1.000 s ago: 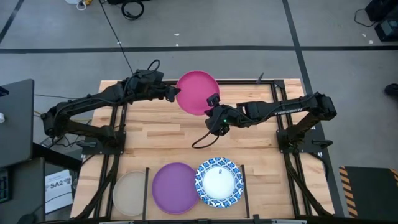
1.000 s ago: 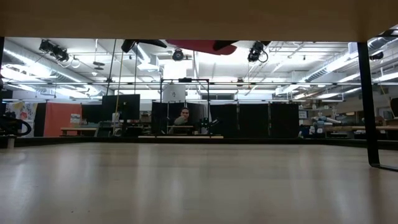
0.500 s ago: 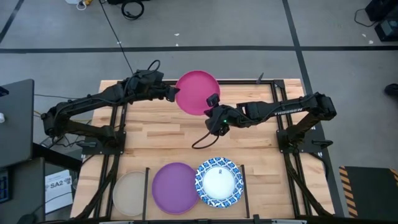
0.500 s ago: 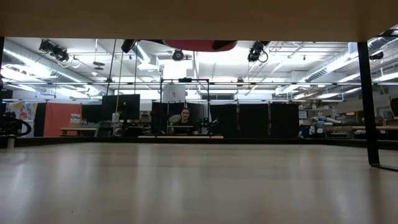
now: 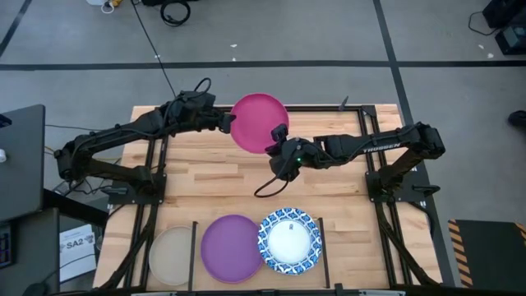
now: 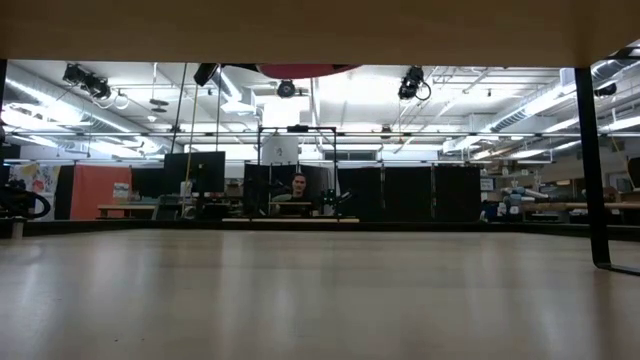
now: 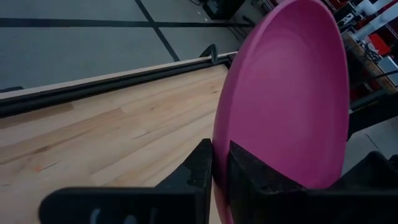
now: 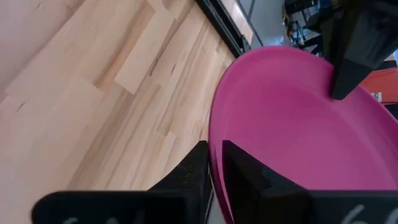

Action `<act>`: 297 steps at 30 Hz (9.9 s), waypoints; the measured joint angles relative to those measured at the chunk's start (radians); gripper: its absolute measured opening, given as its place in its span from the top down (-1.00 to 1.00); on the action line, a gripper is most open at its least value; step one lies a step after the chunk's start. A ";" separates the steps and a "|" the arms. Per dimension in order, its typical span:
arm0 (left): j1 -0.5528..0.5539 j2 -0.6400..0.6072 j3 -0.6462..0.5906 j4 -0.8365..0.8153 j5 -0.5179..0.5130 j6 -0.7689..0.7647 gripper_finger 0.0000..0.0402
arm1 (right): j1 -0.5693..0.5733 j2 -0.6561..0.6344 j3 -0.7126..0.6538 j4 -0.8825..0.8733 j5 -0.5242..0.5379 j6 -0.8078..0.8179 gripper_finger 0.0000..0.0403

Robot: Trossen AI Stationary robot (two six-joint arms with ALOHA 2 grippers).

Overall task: Place and stack plates onto a shelf
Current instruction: Stack the pink plate on top of the purple plates on the shelf, then stack the grey plate on top of the pink plates on the shelf

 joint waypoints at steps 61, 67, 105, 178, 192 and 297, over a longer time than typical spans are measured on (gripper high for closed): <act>0.002 0.000 0.000 -0.011 0.094 0.098 0.91 | 0.320 -0.087 0.000 0.159 0.473 -0.107 0.12; -0.002 0.000 0.000 -0.011 0.158 0.099 0.91 | 0.388 -0.192 0.000 0.136 0.514 0.021 0.13; -0.578 -0.002 0.000 -0.268 0.587 -0.135 0.89 | 0.406 -0.713 -0.421 -0.241 0.326 0.887 0.13; -0.724 -0.001 0.001 -0.424 0.268 -0.447 0.50 | 0.404 -0.712 -0.424 -0.235 0.310 0.878 0.13; -0.724 -0.001 0.001 -0.408 0.255 -0.422 0.22 | 0.405 -0.712 -0.424 -0.235 0.310 0.878 0.13; -0.966 -0.359 -0.331 -0.771 0.032 -0.519 0.22 | 0.405 -0.712 -0.425 -0.230 0.266 0.908 0.13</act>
